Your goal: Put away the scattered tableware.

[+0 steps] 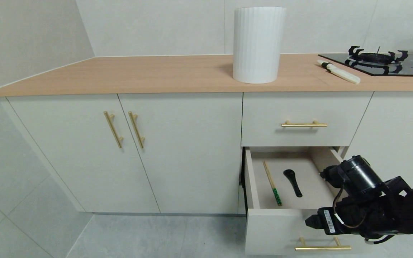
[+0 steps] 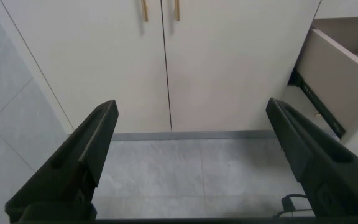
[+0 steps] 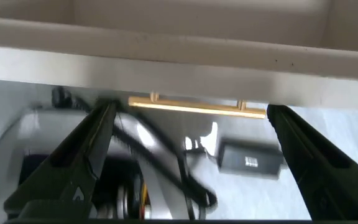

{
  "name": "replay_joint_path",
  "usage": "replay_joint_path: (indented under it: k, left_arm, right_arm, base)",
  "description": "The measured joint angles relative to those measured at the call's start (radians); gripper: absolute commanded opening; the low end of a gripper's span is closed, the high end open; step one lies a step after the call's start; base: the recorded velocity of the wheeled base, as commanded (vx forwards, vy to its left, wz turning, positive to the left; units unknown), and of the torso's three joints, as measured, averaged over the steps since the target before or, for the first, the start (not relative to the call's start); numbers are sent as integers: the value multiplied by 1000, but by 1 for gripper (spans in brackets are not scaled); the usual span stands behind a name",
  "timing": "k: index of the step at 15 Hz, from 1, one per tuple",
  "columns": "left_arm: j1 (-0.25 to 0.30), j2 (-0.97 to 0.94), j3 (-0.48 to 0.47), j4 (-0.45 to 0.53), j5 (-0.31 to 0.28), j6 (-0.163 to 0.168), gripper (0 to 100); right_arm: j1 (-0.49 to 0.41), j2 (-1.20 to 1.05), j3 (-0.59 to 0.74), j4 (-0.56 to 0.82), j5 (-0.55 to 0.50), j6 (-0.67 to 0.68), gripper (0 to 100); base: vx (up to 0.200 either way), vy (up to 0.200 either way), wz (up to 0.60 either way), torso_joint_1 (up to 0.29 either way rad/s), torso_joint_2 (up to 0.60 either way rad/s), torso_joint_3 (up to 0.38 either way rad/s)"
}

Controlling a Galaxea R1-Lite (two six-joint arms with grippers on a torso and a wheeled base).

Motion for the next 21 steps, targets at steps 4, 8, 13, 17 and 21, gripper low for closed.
replay_joint_path:
  k: [4, 8, 13, 17, 21]
  left_arm:
    - [0, 0, 0, 0, 0, 0, 100]
    - [0, 0, 0, 0, 0, 0, 100]
    - [0, 0, 0, 0, 0, 0, 100]
    - [0, 0, 0, 0, 0, 0, 100]
    - [0, 0, 0, 0, 0, 0, 100]
  right_arm:
    - [-37, 56, 0, -120, -4, -8, 100]
    - [-63, 144, -44, -203, -5, -48, 100]
    - [-113, 288, -153, -374, -2, -148, 100]
    - [-146, 403, -207, -606, -3, -179, 100]
    - [-175, 492, -208, -756, -4, -179, 100]
  base:
    - [0, 0, 0, 0, 0, 0]
    - [0, 0, 0, 0, 0, 0]
    - [0, 0, 0, 0, 0, 0]
    - [0, 0, 0, 0, 0, 0]
    - [0, 0, 0, 0, 0, 0]
